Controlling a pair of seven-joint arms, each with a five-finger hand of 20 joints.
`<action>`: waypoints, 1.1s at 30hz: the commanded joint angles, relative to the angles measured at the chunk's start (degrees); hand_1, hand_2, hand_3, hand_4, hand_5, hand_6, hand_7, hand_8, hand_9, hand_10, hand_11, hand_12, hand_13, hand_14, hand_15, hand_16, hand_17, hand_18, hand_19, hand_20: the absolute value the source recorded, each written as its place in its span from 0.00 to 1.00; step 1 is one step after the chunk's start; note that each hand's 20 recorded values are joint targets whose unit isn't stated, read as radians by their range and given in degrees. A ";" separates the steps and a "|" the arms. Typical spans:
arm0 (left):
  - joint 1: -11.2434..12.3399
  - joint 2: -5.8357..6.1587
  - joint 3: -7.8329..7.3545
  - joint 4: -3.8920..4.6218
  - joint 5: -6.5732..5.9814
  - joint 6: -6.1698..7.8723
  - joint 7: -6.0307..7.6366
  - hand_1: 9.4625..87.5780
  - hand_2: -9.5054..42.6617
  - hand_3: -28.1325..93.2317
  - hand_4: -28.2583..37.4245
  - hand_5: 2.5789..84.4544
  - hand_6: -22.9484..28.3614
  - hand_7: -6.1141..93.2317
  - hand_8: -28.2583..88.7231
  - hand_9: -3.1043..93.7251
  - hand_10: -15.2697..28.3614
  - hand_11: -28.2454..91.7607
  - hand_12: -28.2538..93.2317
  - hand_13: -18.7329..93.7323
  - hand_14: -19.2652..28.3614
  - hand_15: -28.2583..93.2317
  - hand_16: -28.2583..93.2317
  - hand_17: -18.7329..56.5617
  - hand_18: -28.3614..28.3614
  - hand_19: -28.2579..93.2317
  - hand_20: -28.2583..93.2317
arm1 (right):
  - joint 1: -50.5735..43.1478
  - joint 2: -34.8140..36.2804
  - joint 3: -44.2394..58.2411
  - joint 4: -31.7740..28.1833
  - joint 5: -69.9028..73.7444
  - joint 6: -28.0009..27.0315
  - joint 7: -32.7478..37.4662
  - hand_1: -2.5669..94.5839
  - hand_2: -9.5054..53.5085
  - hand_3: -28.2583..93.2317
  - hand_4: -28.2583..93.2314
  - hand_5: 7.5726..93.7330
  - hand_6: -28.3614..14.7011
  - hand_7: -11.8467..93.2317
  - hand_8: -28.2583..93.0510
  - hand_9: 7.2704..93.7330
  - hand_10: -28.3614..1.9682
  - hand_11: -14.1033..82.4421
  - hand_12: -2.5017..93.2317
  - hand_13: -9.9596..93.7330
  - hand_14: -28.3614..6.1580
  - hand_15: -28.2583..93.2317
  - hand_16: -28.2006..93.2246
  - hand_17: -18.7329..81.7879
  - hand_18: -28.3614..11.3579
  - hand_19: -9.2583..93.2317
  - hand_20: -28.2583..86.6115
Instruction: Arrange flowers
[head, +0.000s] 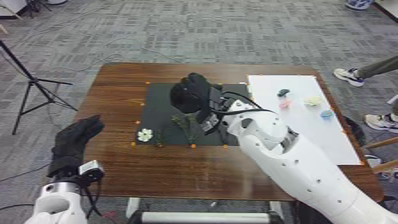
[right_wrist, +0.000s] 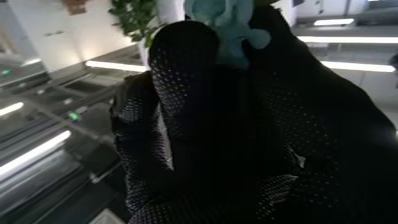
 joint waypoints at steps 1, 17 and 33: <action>-1.21 0.27 1.12 0.31 0.41 0.65 -0.15 0.24 0.49 0.80 0.01 0.60 0.50 0.26 0.17 0.55 0.66 0.42 0.33 0.52 0.76 0.40 0.21 0.32 0.68 0.30 0.36 | 5.33 -6.66 -0.97 5.33 -8.09 -4.43 -3.27 0.65 0.00 0.76 0.04 0.81 0.74 0.35 0.24 0.91 0.65 0.18 0.33 0.84 0.65 0.64 0.59 0.55 0.18 0.82 0.73; -3.32 0.47 3.28 0.67 0.72 -0.01 0.57 0.24 0.48 0.80 0.01 0.60 0.50 0.26 0.17 0.55 0.66 0.42 0.33 0.52 0.75 0.40 0.21 0.32 0.68 0.30 0.36 | 7.17 -17.01 3.66 16.42 -24.20 -13.42 -8.81 0.65 0.00 0.76 0.03 0.80 0.75 0.37 0.22 0.90 0.66 0.18 0.32 0.83 0.64 0.65 0.58 0.55 0.19 0.82 0.73; -6.06 0.11 6.34 1.28 1.85 1.92 0.75 0.24 0.48 0.80 0.01 0.60 0.50 0.26 0.17 0.55 0.66 0.42 0.33 0.52 0.75 0.40 0.21 0.32 0.68 0.30 0.37 | 1.68 -26.28 9.74 21.89 -32.72 -16.07 -10.80 0.65 0.00 0.76 0.03 0.80 0.76 0.37 0.22 0.90 0.68 0.18 0.31 0.83 0.63 0.66 0.57 0.55 0.18 0.82 0.73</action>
